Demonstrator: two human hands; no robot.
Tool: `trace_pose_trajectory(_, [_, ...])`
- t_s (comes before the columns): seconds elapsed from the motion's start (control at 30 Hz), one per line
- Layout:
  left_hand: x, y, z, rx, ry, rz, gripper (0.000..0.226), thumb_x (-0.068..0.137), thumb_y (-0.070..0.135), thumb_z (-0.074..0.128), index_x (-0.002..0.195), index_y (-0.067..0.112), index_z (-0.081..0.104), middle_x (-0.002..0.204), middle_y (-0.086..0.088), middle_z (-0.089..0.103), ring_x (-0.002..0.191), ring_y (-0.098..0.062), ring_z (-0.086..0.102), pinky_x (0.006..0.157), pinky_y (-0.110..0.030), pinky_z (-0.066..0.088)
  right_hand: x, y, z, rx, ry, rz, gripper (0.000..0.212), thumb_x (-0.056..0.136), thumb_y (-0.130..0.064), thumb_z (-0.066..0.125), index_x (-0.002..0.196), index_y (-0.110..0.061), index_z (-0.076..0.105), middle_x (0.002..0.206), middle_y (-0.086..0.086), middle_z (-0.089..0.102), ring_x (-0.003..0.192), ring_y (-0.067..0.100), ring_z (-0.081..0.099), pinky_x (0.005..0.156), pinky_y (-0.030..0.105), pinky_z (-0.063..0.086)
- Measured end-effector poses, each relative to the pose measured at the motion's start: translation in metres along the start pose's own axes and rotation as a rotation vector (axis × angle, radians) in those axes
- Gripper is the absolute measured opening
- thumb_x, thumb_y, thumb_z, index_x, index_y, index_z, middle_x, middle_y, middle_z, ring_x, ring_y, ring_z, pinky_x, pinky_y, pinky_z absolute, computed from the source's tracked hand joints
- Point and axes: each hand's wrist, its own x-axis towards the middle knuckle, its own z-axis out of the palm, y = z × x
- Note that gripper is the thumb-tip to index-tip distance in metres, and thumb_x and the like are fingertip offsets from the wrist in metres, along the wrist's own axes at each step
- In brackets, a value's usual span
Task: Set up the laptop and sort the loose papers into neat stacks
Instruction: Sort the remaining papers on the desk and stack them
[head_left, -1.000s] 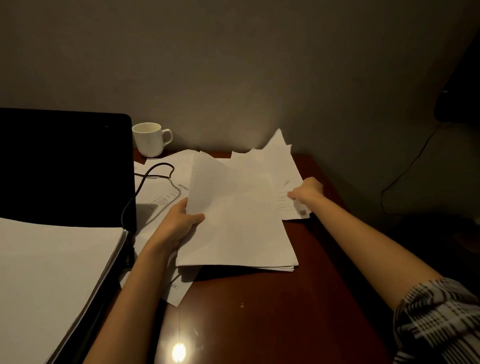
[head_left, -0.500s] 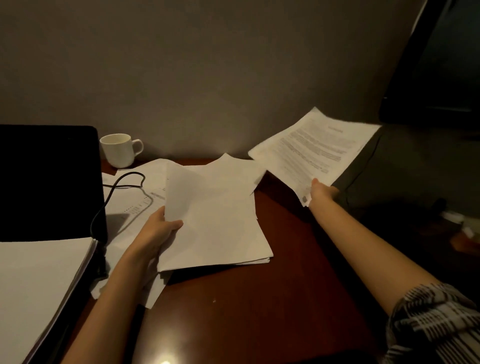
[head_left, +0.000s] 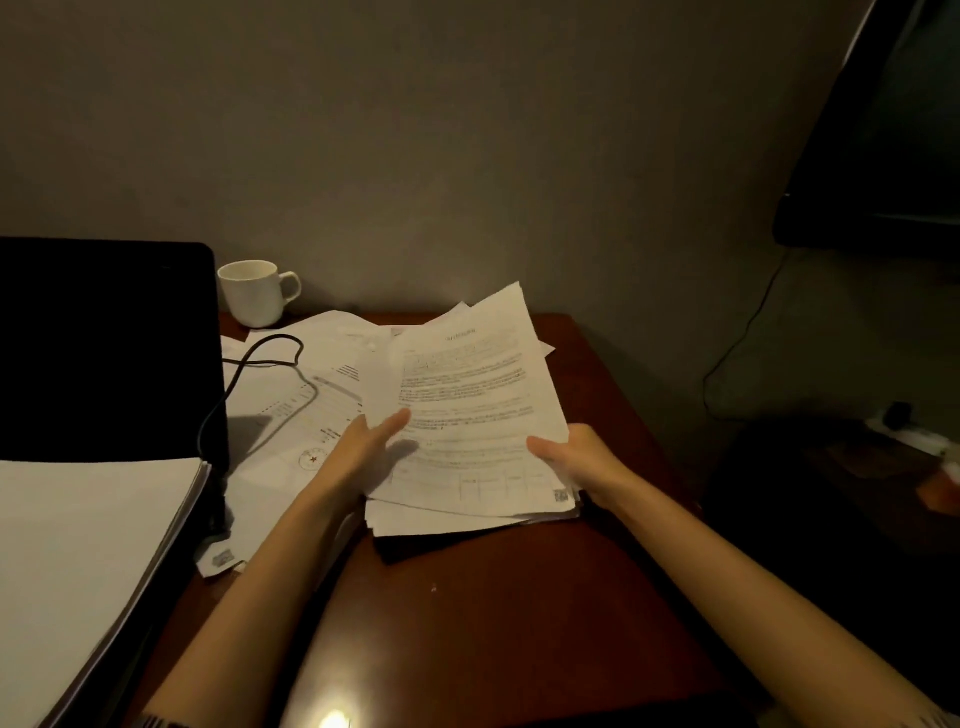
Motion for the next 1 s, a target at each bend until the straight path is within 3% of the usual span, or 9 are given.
trace_pose_trajectory(0.07, [-0.001, -0.003, 0.004, 0.047, 0.055, 0.040, 0.029, 0.088, -0.004, 0.056, 0.106, 0.019, 0.057, 0.109, -0.001, 0.064, 0.106, -0.027, 0.062, 0.078, -0.034, 0.055, -0.002, -0.001, 0.000, -0.078, -0.040, -0.044, 0.033, 0.091, -0.013, 0.060, 0.123, -0.006, 0.059, 0.122, 0.007, 0.064, 0.101, 0.018, 0.065, 0.070, 0.023, 0.055])
trace_pose_trajectory(0.17, [-0.009, 0.001, 0.010, -0.114, 0.050, 0.063, 0.039, 0.089, -0.012, 0.050, 0.118, 0.013, 0.046, 0.106, -0.006, 0.062, 0.097, -0.028, 0.064, 0.062, -0.031, 0.059, 0.000, -0.004, -0.003, -0.259, 0.089, -0.078, 0.027, 0.086, -0.015, 0.066, 0.112, -0.010, 0.063, 0.114, 0.003, 0.066, 0.095, 0.017, 0.064, 0.072, 0.030, 0.056])
trace_pose_trajectory(0.27, [-0.008, 0.004, 0.002, -0.104, 0.019, 0.171, 0.043, 0.088, -0.003, 0.058, 0.122, 0.020, 0.046, 0.109, -0.007, 0.063, 0.094, -0.026, 0.068, 0.069, -0.037, 0.059, 0.000, -0.009, -0.008, -0.276, 0.241, -0.083, 0.031, 0.084, -0.026, 0.069, 0.108, -0.019, 0.050, 0.102, -0.008, 0.056, 0.090, 0.012, 0.058, 0.061, 0.024, 0.050])
trace_pose_trajectory(0.37, [-0.014, 0.012, -0.002, -0.032, -0.024, 0.311, 0.047, 0.083, 0.016, 0.070, 0.122, 0.027, 0.047, 0.110, 0.000, 0.067, 0.098, -0.022, 0.068, 0.073, -0.041, 0.059, -0.007, -0.018, -0.016, 0.034, 0.137, -0.161, 0.027, 0.088, -0.025, 0.066, 0.109, -0.019, 0.049, 0.106, -0.010, 0.057, 0.099, 0.013, 0.059, 0.067, 0.021, 0.050])
trace_pose_trajectory(0.47, [-0.020, 0.022, -0.001, -0.028, -0.106, 0.414, 0.056, 0.072, 0.032, 0.073, 0.121, 0.032, 0.046, 0.109, 0.012, 0.066, 0.101, -0.012, 0.066, 0.071, -0.030, 0.058, -0.016, -0.029, -0.024, 0.210, 0.110, -0.356, 0.024, 0.091, -0.017, 0.061, 0.114, -0.018, 0.057, 0.110, -0.002, 0.067, 0.103, 0.017, 0.066, 0.077, 0.030, 0.057])
trace_pose_trajectory(0.63, [-0.020, 0.042, 0.012, 0.084, 0.028, 0.646, 0.053, 0.088, -0.001, 0.058, 0.119, 0.040, 0.044, 0.114, 0.017, 0.058, 0.107, 0.006, 0.056, 0.079, -0.011, 0.050, -0.027, -0.050, -0.030, 0.385, 0.218, -0.510, 0.020, 0.092, -0.009, 0.055, 0.111, -0.016, 0.055, 0.106, -0.001, 0.066, 0.096, 0.010, 0.067, 0.068, 0.022, 0.056])
trace_pose_trajectory(0.77, [-0.017, 0.045, 0.019, -0.038, 0.055, 0.623, 0.048, 0.083, 0.026, 0.071, 0.121, 0.039, 0.045, 0.115, 0.018, 0.060, 0.107, 0.000, 0.059, 0.083, -0.021, 0.054, -0.027, -0.056, -0.036, 0.436, 0.221, -0.549, 0.019, 0.091, -0.013, 0.057, 0.108, -0.022, 0.055, 0.101, -0.003, 0.067, 0.088, 0.005, 0.068, 0.067, 0.021, 0.056])
trace_pose_trajectory(0.9, [-0.016, 0.046, 0.013, -0.137, 0.055, 0.566, 0.080, 0.052, 0.069, 0.075, 0.120, 0.037, 0.048, 0.110, 0.015, 0.066, 0.103, -0.003, 0.064, 0.072, -0.018, 0.055, -0.025, -0.048, -0.043, 0.461, 0.184, -0.514, 0.039, 0.081, -0.023, 0.065, 0.117, -0.015, 0.051, 0.105, 0.005, 0.069, 0.094, 0.019, 0.069, 0.068, 0.027, 0.057])
trace_pose_trajectory(1.0, [-0.016, 0.040, 0.019, -0.120, 0.021, 0.513, 0.072, 0.055, 0.065, 0.075, 0.114, 0.028, 0.056, 0.104, 0.015, 0.069, 0.100, -0.005, 0.065, 0.076, -0.024, 0.057, -0.027, -0.040, -0.035, 0.374, 0.148, -0.468, 0.033, 0.073, -0.031, 0.068, 0.104, -0.022, 0.060, 0.095, -0.006, 0.073, 0.095, 0.017, 0.068, 0.075, 0.032, 0.058])
